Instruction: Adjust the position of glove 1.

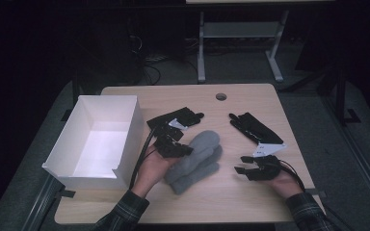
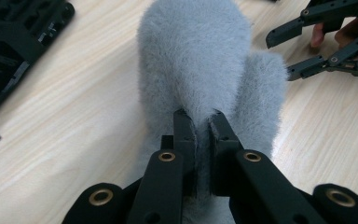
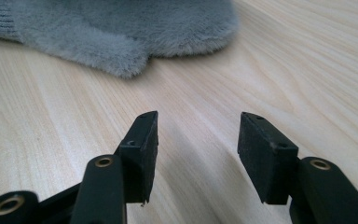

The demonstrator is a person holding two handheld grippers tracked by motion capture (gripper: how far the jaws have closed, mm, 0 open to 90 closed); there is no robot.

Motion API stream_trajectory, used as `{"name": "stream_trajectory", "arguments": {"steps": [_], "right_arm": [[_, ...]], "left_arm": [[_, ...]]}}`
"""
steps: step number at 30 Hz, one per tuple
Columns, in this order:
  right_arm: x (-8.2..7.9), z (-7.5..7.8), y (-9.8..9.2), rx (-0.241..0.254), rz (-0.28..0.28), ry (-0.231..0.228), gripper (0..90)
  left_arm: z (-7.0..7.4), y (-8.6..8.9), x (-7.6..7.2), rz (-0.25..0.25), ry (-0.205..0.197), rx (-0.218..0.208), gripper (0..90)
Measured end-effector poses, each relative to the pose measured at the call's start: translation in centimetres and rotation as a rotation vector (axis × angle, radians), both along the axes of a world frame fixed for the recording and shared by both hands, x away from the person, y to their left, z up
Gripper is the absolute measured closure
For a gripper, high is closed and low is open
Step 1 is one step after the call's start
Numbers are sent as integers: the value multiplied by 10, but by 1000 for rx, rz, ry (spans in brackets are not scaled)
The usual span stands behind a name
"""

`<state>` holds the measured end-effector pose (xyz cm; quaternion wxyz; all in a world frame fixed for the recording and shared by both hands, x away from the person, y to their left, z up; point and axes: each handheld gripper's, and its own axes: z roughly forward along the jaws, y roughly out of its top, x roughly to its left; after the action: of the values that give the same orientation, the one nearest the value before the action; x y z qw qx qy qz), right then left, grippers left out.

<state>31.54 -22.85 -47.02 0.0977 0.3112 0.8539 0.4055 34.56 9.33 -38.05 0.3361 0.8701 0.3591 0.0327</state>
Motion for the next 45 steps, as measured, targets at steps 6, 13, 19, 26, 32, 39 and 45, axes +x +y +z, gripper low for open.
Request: {"name": "stream_trajectory", "arguments": {"steps": [6,13,19,26,32,39,45], "right_arm": [[0,-4,4,-31,15,8,471],[0,-6,7,-43,23,13,459],[0,-6,7,-43,23,12,457],[0,-6,7,-42,24,12,453],[0,-6,7,-42,25,12,450],[0,-6,7,-42,24,14,448],[0,-6,6,-41,25,12,448]], "left_arm": [[-14,-6,3,-9,31,10,837],[-21,-7,5,-21,6,6,674],[-11,-3,4,-37,-27,-32,483],[7,21,-5,-46,-75,-58,457],[4,44,-23,-45,-87,-53,457],[-9,50,-36,-80,-91,-26,370],[-20,47,-37,-101,-103,22,360]]}}
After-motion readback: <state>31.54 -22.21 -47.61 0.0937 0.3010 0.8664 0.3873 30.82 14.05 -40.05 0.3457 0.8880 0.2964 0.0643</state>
